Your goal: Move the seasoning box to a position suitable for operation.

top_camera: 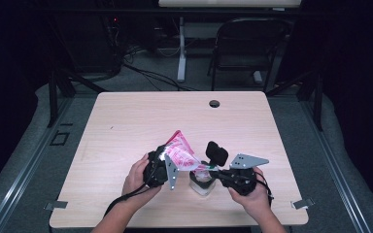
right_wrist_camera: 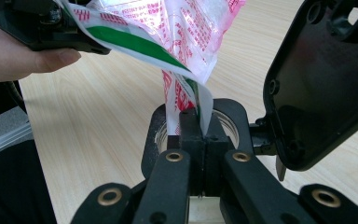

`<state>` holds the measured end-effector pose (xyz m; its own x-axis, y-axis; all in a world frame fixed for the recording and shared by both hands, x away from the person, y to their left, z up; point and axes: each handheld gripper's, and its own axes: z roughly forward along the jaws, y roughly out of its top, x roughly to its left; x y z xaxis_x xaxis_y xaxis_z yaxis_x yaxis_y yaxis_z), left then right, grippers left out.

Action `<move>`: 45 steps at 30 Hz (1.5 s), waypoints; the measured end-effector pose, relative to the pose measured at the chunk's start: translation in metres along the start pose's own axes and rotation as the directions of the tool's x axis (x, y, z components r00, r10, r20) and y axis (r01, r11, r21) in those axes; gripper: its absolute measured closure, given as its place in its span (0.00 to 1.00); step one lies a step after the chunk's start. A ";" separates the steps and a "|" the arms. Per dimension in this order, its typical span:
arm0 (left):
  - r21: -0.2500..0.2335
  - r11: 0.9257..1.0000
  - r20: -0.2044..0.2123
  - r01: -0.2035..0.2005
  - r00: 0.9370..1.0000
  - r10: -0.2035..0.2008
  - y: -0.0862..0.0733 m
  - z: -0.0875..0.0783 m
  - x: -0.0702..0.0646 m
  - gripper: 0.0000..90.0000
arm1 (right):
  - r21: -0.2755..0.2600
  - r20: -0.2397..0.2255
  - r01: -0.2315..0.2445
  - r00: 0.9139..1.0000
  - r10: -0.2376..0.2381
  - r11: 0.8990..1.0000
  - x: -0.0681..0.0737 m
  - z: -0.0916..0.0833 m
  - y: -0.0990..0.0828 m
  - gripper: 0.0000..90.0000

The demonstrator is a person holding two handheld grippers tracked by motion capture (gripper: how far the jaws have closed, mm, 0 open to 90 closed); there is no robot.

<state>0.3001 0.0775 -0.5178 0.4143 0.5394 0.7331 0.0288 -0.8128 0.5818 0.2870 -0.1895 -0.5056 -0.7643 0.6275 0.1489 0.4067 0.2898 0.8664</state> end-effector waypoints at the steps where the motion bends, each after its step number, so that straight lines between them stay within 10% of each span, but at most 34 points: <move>1: 0.001 1.000 0.002 -0.002 1.000 0.002 0.000 0.000 0.000 0.71 | 0.002 0.004 0.003 1.000 -0.003 1.000 0.000 -0.001 0.000 1.00; 45: -0.025 0.998 -0.050 -0.062 0.997 0.061 0.008 -0.004 -0.004 0.71 | 0.009 0.041 0.017 0.999 -0.018 1.000 0.004 0.000 -0.002 1.00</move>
<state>0.2947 0.0694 -0.5149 0.3692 0.4994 0.7838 -0.0199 -0.8389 0.5439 0.2831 -0.1878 -0.5065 -0.7503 0.6512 0.1139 0.3979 0.3072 0.8645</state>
